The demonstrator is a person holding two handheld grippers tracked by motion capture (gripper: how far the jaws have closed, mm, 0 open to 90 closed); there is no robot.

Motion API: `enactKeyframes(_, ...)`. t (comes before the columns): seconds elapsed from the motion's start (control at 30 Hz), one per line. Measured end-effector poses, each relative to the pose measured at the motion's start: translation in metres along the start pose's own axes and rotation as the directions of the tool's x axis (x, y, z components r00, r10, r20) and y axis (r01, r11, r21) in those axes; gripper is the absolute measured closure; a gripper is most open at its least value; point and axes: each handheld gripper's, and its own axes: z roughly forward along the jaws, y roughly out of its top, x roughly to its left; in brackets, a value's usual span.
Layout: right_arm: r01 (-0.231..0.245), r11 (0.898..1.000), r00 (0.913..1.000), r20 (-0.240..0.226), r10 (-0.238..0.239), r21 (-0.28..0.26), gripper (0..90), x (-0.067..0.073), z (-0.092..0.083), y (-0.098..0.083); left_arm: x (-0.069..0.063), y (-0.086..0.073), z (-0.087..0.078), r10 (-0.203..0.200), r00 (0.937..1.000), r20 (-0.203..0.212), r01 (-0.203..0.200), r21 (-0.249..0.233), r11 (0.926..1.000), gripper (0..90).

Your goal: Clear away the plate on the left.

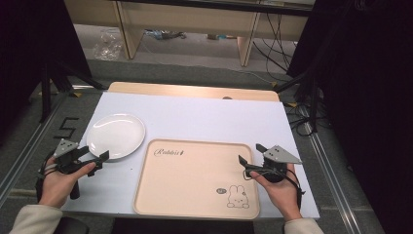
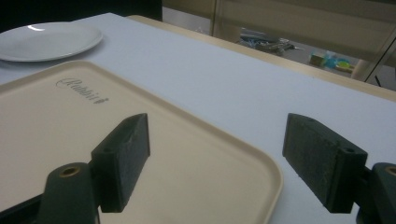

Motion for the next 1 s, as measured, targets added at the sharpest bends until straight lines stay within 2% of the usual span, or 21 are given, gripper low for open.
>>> enactKeyframes(0.2,-0.002,1.0,1.0,-0.003,0.002,0.011,24.0,0.0,0.0,0.0,0.007,0.003,0.002,-0.016,0.9995,-0.027,0.016,-0.013,0.9998,19.5)
enactKeyframes(0.3,-0.006,1.0,1.0,-0.003,0.006,0.009,24.0,0.0,0.001,0.0,0.014,0.006,0.008,-0.035,0.9984,-0.044,0.035,0.006,0.9994,19.3)
enactKeyframes(0.33,-0.009,1.0,1.0,-0.001,0.009,0.006,24.2,0.0,0.001,0.0,0.021,0.009,0.014,-0.045,0.9967,-0.067,0.046,0.018,0.9988,19.7)
enactKeyframes(0.4,-0.007,1.0,1.0,0.003,0.007,0.004,24.2,0.0,0.001,0.0,0.024,0.011,0.017,-0.049,0.996,-0.075,0.051,0.024,0.9984,19.7)
enactKeyframes(0.43,-0.003,1.0,1.0,0.007,0.003,0.02,24.2,-0.001,0.0,0.001,0.028,0.013,0.02,-0.056,0.9945,-0.089,0.059,0.031,0.9978,19.7)
enactKeyframes(0.5,-0.01,1.0,0.9999,0.005,0.01,-0.003,24.2,-0.001,0.002,0.0,0.036,0.019,0.028,-0.077,0.99,-0.118,0.084,0.054,0.995,20.5)
enactKeyframes(0.63,0.006,1.0,0.9999,0.013,-0.006,-0.006,24.4,-0.002,0.002,0.0,0.043,0.024,0.034,-0.102,0.9855,-0.136,0.113,0.073,0.9909,22.4)
enactKeyframes(0.73,-0.002,1.0,1.0,0.003,0.002,0.022,24.5,0.0,0.0,0.0,0.05,0.028,0.044,-0.125,0.9797,-0.157,0.143,0.109,0.9838,23.1)
enactKeyframes(0.77,-0.002,1.0,1.0,0.006,0.002,0.009,24.5,0.0,0.001,0.0,0.052,0.028,0.046,-0.121,0.9798,-0.16,0.141,0.125,0.982,23.2)
enactKeyframes(0.8,0.013,1.0,0.9998,0.012,-0.013,0.002,24.6,-0.001,0.001,0.0,0.052,0.029,0.048,-0.133,0.9767,-0.169,0.156,0.137,0.9782,24.0)
enactKeyframes(0.83,0.001,1.0,1.0,0.006,-0.001,0.012,24.6,0.0,0.001,0.0,0.054,0.03,0.051,-0.138,0.9765,-0.166,0.162,0.147,0.9757,25.0)
enactKeyframes(0.87,0.0,1.0,1.0,0.005,0.0,0.014,24.6,0.0,0.001,0.0,0.055,0.029,0.053,-0.151,0.9731,-0.174,0.181,0.17,0.9688,25.2)
enactKeyframes(0.9,0.0,1.0,1.0,0.005,0.0,0.014,24.6,0.0,0.001,0.0,0.055,0.029,0.053,-0.151,0.9731,-0.174,0.181,0.17,0.9688,25.5)
enactKeyframes(0.93,0.001,1.0,1.0,0.005,-0.001,0.016,24.7,0.0,0.001,0.0,0.057,0.029,0.057,-0.164,0.9699,-0.179,0.197,0.183,0.9631,25.5)
enactKeyframes(0.97,0.0,1.0,1.0,0.005,0.0,0.017,24.7,0.0,0.001,0.0,0.059,0.029,0.059,-0.167,0.9706,-0.173,0.199,0.187,0.9621,26.8)
enactKeyframes(1.0,0.0,1.0,0.9999,0.013,0.0,0.007,24.8,0.0,0.002,0.0,0.061,0.03,0.062,-0.184,0.9659,-0.182,0.22,0.2,0.9548,29.3)
